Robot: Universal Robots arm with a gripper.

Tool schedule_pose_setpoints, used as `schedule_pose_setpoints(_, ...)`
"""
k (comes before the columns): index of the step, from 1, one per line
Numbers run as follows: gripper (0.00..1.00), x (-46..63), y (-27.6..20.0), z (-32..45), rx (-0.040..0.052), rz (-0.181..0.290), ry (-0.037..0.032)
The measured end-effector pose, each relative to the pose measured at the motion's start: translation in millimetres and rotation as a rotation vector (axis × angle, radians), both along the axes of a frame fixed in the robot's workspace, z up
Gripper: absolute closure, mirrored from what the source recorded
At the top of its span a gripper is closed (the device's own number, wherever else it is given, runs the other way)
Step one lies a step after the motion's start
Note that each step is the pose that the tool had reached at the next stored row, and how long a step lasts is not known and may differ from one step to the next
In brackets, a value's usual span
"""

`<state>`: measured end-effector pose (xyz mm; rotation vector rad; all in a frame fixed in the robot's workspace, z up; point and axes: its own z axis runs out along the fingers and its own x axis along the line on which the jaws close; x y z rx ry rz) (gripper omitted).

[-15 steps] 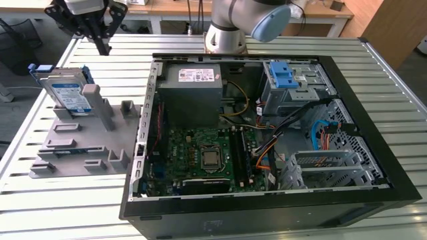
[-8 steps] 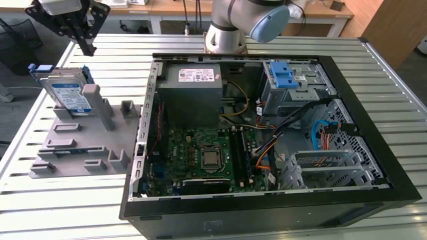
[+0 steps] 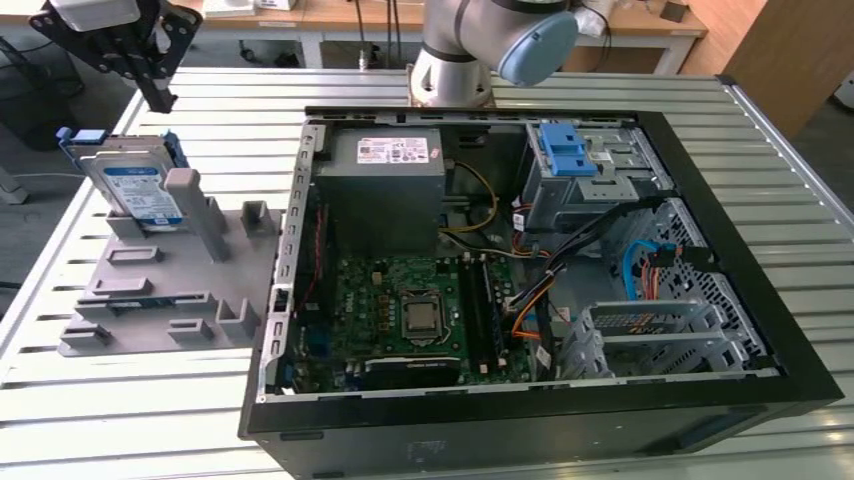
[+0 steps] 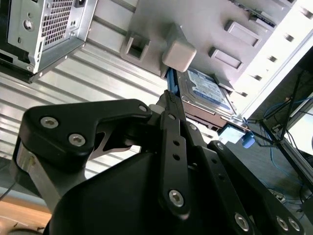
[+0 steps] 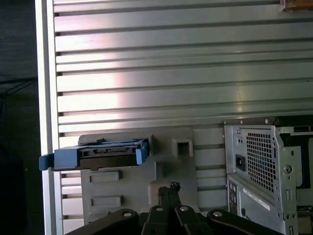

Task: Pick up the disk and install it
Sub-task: 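Reach for the disk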

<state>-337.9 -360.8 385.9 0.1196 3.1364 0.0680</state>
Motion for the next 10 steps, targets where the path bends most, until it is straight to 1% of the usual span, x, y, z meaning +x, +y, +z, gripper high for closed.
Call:
schedule_pose_setpoints(2,0.89,-1.5,0.0,0.0,0.0,0.0,0.0)
schedule_pose_setpoints(4,0.89,-5.2,0.2,-0.1,-0.0001,0.0,0.0)
schedule_pose_setpoints(10,0.89,-22.7,1.8,-1.2,0.0,0.0,0.0001)
